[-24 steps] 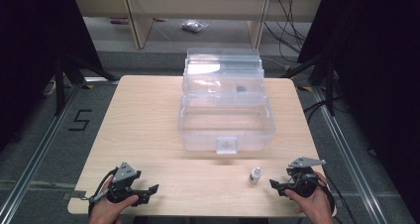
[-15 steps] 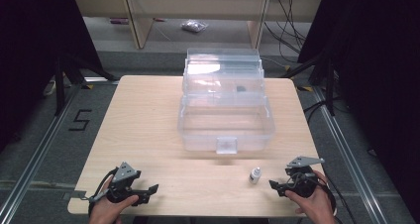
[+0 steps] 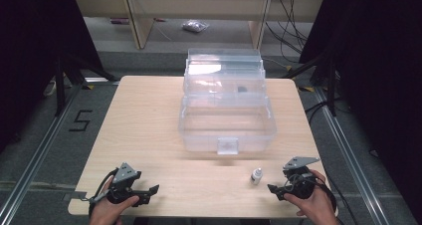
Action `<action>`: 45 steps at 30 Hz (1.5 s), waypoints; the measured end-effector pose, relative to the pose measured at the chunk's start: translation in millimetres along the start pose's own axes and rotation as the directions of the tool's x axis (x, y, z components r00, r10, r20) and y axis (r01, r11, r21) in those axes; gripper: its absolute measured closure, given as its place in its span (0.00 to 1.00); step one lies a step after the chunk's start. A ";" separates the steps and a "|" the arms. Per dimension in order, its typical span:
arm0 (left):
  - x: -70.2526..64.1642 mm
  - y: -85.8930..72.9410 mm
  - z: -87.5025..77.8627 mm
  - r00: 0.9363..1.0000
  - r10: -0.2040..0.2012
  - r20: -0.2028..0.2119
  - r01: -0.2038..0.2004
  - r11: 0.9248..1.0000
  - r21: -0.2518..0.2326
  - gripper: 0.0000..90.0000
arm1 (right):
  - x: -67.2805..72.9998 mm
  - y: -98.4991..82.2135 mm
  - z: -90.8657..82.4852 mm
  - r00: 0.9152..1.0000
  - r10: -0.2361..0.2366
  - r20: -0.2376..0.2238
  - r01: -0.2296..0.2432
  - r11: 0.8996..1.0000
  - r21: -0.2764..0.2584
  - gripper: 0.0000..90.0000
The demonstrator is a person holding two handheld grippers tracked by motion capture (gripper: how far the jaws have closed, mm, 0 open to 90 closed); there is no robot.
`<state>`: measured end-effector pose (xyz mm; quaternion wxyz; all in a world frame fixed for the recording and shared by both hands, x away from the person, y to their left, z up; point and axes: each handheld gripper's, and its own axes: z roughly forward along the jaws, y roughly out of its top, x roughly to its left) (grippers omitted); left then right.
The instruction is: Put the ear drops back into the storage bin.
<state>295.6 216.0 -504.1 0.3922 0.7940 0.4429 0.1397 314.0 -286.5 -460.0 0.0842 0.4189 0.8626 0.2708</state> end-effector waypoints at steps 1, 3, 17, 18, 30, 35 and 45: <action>0.3 -0.4 0.3 1.000 0.001 0.004 -0.001 1.000 0.001 0.18 | 0.0 0.0 0.0 1.000 0.000 0.000 0.000 1.000 0.000 0.25; 0.3 0.1 0.1 1.000 -0.001 0.001 0.001 1.000 0.003 0.18 | 2.8 2.0 -0.2 1.000 -0.010 0.001 0.010 1.000 0.009 0.25; -0.2 -0.5 0.8 1.000 -0.011 0.000 0.011 1.000 -0.012 0.18 | 12.2 18.7 3.2 0.993 -0.111 -0.028 0.112 0.993 0.034 0.26; 0.3 -0.2 0.9 1.000 -0.006 0.004 0.006 1.000 -0.011 0.18 | 16.3 20.6 3.4 0.995 -0.104 0.014 0.103 0.994 0.043 0.26; -0.4 -0.6 0.7 1.000 -0.009 0.001 0.009 1.000 -0.009 0.18 | 27.2 43.5 16.4 0.984 -0.177 -0.004 0.176 0.978 0.116 0.31; -1.1 -0.4 1.4 1.000 -0.020 0.003 0.020 1.000 -0.020 0.18 | 27.9 50.5 21.8 0.980 -0.200 -0.008 0.199 0.969 0.148 0.33; -0.2 -0.2 0.7 1.000 -0.008 0.004 0.008 1.000 -0.010 0.18 | 26.2 63.9 31.0 0.964 -0.266 -0.019 0.264 0.944 0.199 0.41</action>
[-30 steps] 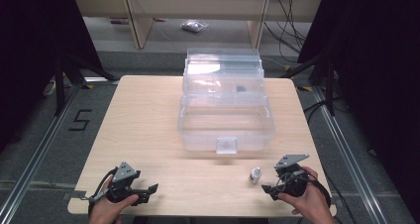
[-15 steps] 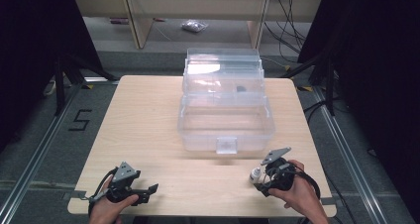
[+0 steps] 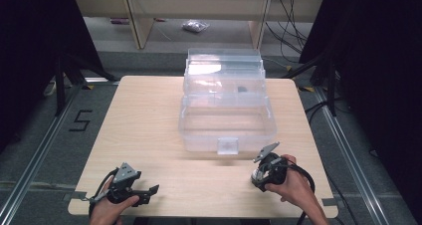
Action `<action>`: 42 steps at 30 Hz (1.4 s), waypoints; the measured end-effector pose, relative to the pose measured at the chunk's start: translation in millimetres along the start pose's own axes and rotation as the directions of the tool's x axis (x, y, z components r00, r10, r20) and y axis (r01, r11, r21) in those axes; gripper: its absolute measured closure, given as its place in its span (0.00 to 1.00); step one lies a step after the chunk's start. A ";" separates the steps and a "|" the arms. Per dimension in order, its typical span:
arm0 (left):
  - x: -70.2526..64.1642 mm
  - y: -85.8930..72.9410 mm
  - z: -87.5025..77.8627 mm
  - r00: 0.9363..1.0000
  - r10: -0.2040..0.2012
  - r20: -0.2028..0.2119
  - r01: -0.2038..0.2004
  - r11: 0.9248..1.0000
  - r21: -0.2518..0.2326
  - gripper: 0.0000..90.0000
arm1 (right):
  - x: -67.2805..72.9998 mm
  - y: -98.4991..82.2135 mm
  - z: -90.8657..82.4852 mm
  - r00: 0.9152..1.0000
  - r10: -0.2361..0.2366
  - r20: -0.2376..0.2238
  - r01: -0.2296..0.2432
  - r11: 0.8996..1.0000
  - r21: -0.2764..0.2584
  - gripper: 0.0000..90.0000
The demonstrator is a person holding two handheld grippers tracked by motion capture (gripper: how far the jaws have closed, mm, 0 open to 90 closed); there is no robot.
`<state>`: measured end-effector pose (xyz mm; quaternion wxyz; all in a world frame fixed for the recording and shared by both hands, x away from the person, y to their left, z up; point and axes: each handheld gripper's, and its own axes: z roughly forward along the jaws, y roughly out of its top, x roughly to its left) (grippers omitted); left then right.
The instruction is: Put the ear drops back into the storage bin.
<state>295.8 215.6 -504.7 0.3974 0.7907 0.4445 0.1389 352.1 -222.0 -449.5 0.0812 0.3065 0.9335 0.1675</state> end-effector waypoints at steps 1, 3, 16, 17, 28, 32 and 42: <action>0.2 -0.1 -0.2 1.000 0.002 0.004 -0.002 1.000 0.010 0.18 | -1.0 2.7 1.9 1.000 -0.017 -0.003 0.017 1.000 0.018 0.43; -0.1 0.1 0.2 1.000 0.000 -0.001 0.000 1.000 0.000 0.18 | -1.1 5.0 3.0 1.000 -0.019 0.001 0.019 0.999 0.033 0.44; -0.2 -0.4 0.3 1.000 -0.002 0.000 0.002 1.000 0.002 0.18 | 0.0 18.9 7.6 0.997 -0.080 -0.015 0.081 0.994 0.074 0.54; -0.1 -0.5 0.3 1.000 -0.003 0.001 0.003 1.000 0.002 0.18 | 0.5 19.0 7.2 0.998 -0.066 -0.018 0.067 0.995 0.078 0.54; 0.9 -0.1 0.3 1.000 -0.002 0.008 0.002 1.000 0.007 0.18 | -0.4 24.8 8.8 0.996 -0.089 -0.033 0.092 0.988 0.126 0.64; 0.4 0.1 -0.2 1.000 -0.002 0.007 0.002 1.000 0.011 0.18 | -0.1 28.5 9.2 0.994 -0.103 -0.034 0.107 0.983 0.150 0.66; -0.9 -0.2 0.9 1.000 -0.016 0.007 0.016 1.000 -0.007 0.18 | -2.9 36.6 4.8 0.992 -0.120 -0.037 0.126 0.970 0.207 0.67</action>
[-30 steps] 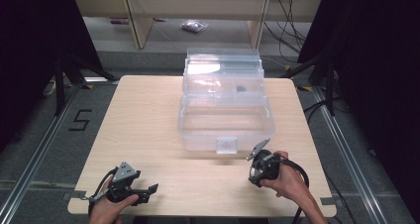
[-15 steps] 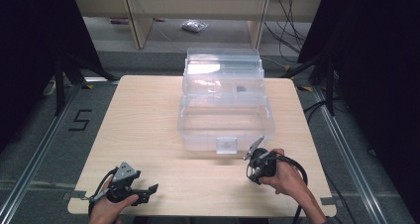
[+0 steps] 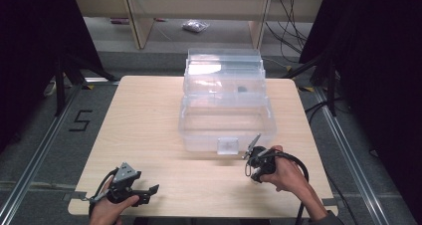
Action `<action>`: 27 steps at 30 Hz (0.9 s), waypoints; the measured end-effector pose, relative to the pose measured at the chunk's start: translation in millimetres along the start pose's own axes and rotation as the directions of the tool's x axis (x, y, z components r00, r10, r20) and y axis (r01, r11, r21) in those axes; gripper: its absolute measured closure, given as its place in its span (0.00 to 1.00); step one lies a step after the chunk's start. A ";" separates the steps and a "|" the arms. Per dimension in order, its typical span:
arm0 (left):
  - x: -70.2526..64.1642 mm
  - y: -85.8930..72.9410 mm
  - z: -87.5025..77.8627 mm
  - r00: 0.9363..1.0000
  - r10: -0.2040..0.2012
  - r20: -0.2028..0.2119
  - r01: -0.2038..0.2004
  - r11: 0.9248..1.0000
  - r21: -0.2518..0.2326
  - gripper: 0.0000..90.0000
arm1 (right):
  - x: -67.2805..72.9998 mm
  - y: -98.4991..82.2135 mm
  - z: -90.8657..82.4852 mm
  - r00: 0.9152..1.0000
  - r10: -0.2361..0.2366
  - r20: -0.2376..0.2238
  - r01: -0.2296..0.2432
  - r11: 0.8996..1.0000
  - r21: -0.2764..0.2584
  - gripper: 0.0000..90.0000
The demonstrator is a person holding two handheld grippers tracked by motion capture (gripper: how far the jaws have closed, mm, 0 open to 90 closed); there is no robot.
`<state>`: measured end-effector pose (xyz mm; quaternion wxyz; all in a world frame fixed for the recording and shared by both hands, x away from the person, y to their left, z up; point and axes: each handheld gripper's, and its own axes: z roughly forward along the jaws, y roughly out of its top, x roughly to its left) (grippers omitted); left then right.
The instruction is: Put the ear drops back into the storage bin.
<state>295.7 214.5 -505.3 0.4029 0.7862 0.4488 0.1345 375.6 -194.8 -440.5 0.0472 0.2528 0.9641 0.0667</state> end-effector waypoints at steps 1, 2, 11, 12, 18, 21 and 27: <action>1.0 0.3 -0.8 1.000 0.013 -0.002 -0.013 1.000 0.011 0.18 | -0.8 -0.1 -1.0 1.000 -0.005 -0.009 0.005 1.000 0.003 0.67; 1.2 0.6 -1.0 1.000 0.016 -0.003 -0.016 1.000 0.013 0.18 | -1.0 0.1 -2.0 1.000 0.005 -0.003 -0.005 1.000 0.014 0.67; 0.9 0.4 -0.5 1.000 0.013 -0.003 -0.013 1.000 0.011 0.18 | -5.9 0.6 -18.4 1.000 0.007 -0.007 -0.007 1.000 -0.006 0.67; 0.9 0.4 -0.5 1.000 0.013 -0.003 -0.013 1.000 0.011 0.18 | -5.9 0.6 -18.4 1.000 0.007 -0.007 -0.007 1.000 -0.006 0.67; 1.6 0.6 -1.0 1.000 0.024 -0.002 -0.024 0.999 0.022 0.18 | -11.9 0.1 -31.4 0.999 -0.002 -0.042 0.000 0.999 -0.054 0.67; 1.3 0.4 -0.3 1.000 0.016 -0.002 -0.016 1.000 0.015 0.18 | -15.5 0.2 -38.3 0.999 -0.010 -0.044 0.007 0.998 -0.063 0.67; 1.6 0.7 -0.5 1.000 0.008 -0.006 -0.007 1.000 0.019 0.18 | -20.8 1.8 -52.2 0.999 0.006 -0.037 -0.009 0.997 -0.074 0.67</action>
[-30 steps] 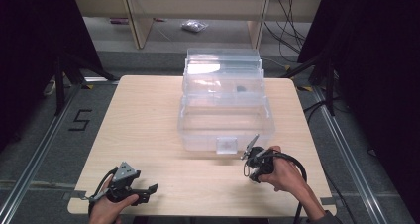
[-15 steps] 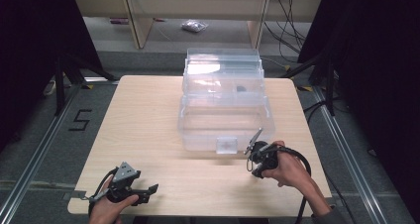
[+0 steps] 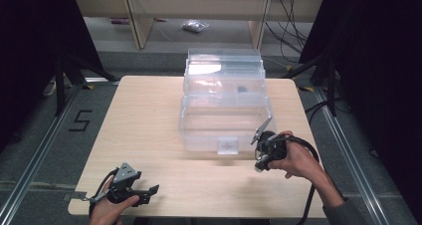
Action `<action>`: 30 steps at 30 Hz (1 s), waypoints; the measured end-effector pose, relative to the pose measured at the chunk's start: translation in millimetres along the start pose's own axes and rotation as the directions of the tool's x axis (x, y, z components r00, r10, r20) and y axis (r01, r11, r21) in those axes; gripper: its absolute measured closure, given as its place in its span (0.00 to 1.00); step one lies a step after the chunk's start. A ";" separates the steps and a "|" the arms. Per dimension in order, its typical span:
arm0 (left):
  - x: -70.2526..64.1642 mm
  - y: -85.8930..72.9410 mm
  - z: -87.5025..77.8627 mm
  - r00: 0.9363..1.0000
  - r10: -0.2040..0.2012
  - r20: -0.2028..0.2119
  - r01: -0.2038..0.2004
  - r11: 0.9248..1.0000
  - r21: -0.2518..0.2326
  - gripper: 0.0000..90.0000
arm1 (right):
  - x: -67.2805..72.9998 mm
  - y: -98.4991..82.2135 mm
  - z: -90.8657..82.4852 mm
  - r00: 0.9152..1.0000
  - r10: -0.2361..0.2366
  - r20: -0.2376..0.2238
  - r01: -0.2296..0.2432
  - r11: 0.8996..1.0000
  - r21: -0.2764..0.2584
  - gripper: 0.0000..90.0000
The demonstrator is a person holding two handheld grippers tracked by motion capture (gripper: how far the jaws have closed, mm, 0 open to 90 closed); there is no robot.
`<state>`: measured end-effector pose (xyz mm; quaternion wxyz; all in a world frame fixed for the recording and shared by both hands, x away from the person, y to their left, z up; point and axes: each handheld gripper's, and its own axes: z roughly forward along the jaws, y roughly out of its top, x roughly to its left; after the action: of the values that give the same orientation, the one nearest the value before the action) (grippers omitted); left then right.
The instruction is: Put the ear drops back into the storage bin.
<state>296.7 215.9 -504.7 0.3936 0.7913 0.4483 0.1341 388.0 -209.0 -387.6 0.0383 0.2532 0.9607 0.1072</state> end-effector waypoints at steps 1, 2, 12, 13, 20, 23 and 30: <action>0.0 0.0 0.0 1.000 0.000 0.000 0.000 1.000 0.000 0.18 | 0.0 0.0 0.0 1.000 0.000 0.000 0.000 1.000 0.000 0.67; 0.1 -0.1 0.0 1.000 0.001 -0.001 -0.001 1.000 0.001 0.18 | -1.2 0.9 -0.9 1.000 -0.004 -0.003 0.004 1.000 -0.002 0.67; -1.0 -0.6 0.1 1.000 -0.001 0.001 0.001 1.000 -0.004 0.18 | -10.8 7.3 -23.8 1.000 -0.010 -0.019 0.009 1.000 -0.028 0.67; -1.0 -0.6 0.1 1.000 -0.001 0.001 0.001 1.000 -0.004 0.18 | -10.8 7.3 -23.8 1.000 -0.010 -0.019 0.009 1.000 -0.028 0.67; -0.5 -1.0 1.4 1.000 -0.003 -0.002 0.003 1.000 -0.003 0.18 | -15.1 14.1 -37.3 0.999 -0.023 -0.022 0.022 0.999 -0.028 0.67; 1.6 -1.3 1.7 1.000 0.006 -0.003 -0.006 1.000 0.001 0.18 | -17.0 17.4 -44.6 1.000 -0.018 -0.022 0.018 0.999 -0.039 0.67; 0.5 -0.3 -0.4 1.000 0.004 0.000 -0.004 1.000 0.001 0.18 | -23.4 23.8 -60.1 1.000 -0.019 -0.012 0.018 0.999 -0.051 0.67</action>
<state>296.6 216.5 -504.8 0.3927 0.7925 0.4468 0.1346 412.0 -211.6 -323.2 0.0396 0.2427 0.9601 0.1330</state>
